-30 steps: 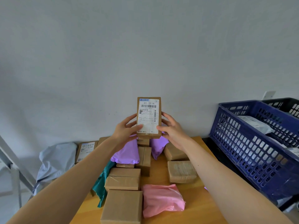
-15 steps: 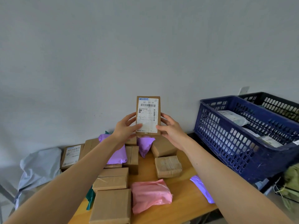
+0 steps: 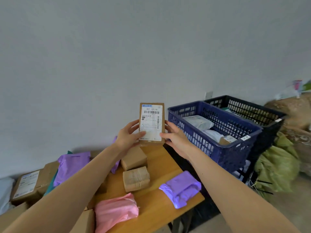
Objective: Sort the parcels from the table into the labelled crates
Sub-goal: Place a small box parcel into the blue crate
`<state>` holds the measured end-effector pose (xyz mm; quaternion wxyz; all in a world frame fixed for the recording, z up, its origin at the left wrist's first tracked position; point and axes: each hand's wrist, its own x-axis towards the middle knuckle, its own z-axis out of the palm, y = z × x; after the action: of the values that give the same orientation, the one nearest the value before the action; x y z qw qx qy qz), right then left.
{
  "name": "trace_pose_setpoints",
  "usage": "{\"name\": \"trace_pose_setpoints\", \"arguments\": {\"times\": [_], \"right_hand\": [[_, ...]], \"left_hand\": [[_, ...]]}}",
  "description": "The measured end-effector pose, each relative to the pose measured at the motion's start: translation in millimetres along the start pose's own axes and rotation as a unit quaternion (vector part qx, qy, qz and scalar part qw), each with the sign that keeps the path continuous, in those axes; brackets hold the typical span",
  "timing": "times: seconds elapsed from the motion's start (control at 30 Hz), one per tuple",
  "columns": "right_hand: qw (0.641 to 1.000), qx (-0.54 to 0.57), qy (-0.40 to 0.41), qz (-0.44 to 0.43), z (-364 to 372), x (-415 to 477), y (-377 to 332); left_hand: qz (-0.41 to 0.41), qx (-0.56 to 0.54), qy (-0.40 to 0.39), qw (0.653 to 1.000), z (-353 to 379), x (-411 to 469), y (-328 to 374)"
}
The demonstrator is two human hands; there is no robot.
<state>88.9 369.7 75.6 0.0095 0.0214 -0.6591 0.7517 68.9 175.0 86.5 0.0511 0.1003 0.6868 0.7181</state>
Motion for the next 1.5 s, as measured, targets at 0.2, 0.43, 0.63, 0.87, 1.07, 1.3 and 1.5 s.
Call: {"name": "trace_pose_setpoints", "arguments": {"times": [0.2, 0.43, 0.63, 0.87, 1.07, 1.3, 1.5], "right_hand": [[1.0, -0.002, 0.019, -0.008, -94, -39, -16], [0.999, -0.003, 0.043, -0.006, -191, -79, -31], [0.998, 0.0, 0.062, -0.004, -269, -104, -35], [0.996, 0.005, 0.09, -0.019, -337, -105, -41], [0.995, -0.021, 0.098, -0.012, -378, -75, -51], [0.992, -0.096, 0.078, 0.012, -420, -4, -59], [0.986, -0.15, 0.041, 0.058, -447, 65, -44]], "left_hand": [[-0.002, 0.018, -0.021, 1.0, 101, -7, 0], [-0.016, -0.01, -0.035, 0.999, 206, -19, -3], [-0.035, 0.016, -0.046, 0.998, 287, -18, -9], [-0.024, 0.009, -0.08, 0.996, 356, 9, -9], [-0.001, 0.031, -0.082, 0.996, 388, 55, -12], [-0.028, 0.018, -0.069, 0.997, 410, 132, -21], [-0.09, 0.053, -0.03, 0.994, 415, 193, -41]]}}
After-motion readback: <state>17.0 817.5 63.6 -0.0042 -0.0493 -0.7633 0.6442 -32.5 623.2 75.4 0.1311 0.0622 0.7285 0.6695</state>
